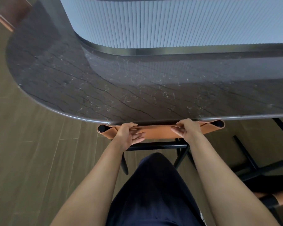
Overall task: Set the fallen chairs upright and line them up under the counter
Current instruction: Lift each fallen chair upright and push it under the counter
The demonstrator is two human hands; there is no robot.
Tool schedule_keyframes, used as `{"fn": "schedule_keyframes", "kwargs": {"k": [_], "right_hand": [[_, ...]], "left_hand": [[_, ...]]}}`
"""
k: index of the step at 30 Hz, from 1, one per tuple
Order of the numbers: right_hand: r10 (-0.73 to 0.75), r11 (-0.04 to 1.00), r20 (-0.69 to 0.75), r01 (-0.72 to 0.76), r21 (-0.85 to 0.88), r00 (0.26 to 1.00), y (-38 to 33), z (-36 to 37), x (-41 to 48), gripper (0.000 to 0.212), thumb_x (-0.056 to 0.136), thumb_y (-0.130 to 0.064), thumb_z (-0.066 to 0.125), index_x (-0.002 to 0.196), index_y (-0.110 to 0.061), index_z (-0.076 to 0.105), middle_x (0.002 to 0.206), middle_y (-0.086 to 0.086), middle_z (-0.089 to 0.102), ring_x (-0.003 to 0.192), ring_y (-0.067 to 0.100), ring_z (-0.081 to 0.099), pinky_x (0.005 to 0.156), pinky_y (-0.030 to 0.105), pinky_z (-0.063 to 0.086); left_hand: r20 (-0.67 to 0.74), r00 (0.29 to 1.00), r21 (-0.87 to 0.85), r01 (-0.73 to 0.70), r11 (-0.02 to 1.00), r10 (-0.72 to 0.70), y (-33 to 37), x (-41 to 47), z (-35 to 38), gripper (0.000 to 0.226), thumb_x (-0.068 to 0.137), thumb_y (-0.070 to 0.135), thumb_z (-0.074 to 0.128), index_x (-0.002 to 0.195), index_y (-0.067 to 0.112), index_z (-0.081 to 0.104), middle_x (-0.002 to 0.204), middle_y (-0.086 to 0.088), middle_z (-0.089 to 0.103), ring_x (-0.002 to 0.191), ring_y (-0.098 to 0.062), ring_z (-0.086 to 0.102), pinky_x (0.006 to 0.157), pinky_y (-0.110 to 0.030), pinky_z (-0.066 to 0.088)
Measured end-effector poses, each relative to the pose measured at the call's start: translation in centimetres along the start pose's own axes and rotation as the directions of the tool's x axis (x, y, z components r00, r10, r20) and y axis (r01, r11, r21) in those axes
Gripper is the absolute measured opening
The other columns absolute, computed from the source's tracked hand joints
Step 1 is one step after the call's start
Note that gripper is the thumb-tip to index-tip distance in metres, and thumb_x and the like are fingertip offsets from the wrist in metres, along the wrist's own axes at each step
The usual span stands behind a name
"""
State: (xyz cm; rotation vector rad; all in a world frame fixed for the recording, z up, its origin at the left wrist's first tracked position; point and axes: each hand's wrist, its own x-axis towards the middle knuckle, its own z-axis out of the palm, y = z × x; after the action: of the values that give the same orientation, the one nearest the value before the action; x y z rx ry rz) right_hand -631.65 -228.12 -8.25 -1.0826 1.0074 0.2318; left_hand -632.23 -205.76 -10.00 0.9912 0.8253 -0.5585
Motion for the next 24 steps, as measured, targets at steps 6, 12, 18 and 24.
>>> {"fn": "schedule_keyframes", "kwargs": {"k": [6, 12, 18, 24], "right_hand": [[0.020, 0.999, -0.073, -0.022, -0.026, 0.997, 1.4, -1.1, 0.6, 0.025, 0.086, 0.014, 0.053, 0.104, -0.003, 0.048, 0.086, 0.021, 0.063, 0.071, 0.029, 0.069, 0.058, 0.039, 0.061], [0.040, 0.999, -0.074, -0.038, 0.026, 0.996, 2.8, -2.5, 0.2, 0.022, 0.085, 0.014, 0.057, 0.092, -0.005, 0.047, 0.098, 0.023, 0.061, 0.086, 0.032, 0.068, 0.077, 0.044, 0.061], [0.080, 0.993, -0.076, -0.073, 0.090, 0.994, 4.9, -4.2, -0.5, 0.017, 0.088, 0.016, 0.054, 0.085, -0.001, 0.051, 0.090, 0.023, 0.060, 0.075, 0.030, 0.065, 0.066, 0.039, 0.057], [0.108, 0.993, -0.047, -0.106, 0.048, 0.993, 4.5, -4.4, -0.6, 0.023, 0.088, 0.014, 0.055, 0.108, 0.002, 0.054, 0.100, 0.024, 0.061, 0.077, 0.032, 0.067, 0.063, 0.040, 0.060]], "left_hand": [[-0.040, 0.998, 0.039, 0.051, 0.998, -0.049, -1.7, 0.1, -0.5, 0.014, 0.093, 0.011, 0.049, 0.099, 0.003, 0.059, 0.099, -0.021, 0.071, 0.084, -0.037, 0.071, 0.066, -0.047, 0.056], [-0.056, 0.998, -0.014, 0.041, 0.999, -0.042, -3.7, -0.2, -0.8, 0.019, 0.095, 0.009, 0.045, 0.108, 0.002, 0.057, 0.107, -0.024, 0.068, 0.090, -0.037, 0.069, 0.070, -0.045, 0.054], [-0.051, 0.997, -0.097, 0.052, 0.994, -0.057, -6.3, -1.0, -1.5, 0.017, 0.095, 0.002, 0.045, 0.111, 0.000, 0.052, 0.103, -0.024, 0.066, 0.097, -0.036, 0.067, 0.077, -0.045, 0.052], [-0.066, 0.996, -0.090, 0.048, 0.995, -0.054, -6.3, -1.3, -1.2, 0.017, 0.093, -0.001, 0.046, 0.108, -0.001, 0.053, 0.101, -0.024, 0.068, 0.098, -0.035, 0.068, 0.069, -0.042, 0.054]]}}
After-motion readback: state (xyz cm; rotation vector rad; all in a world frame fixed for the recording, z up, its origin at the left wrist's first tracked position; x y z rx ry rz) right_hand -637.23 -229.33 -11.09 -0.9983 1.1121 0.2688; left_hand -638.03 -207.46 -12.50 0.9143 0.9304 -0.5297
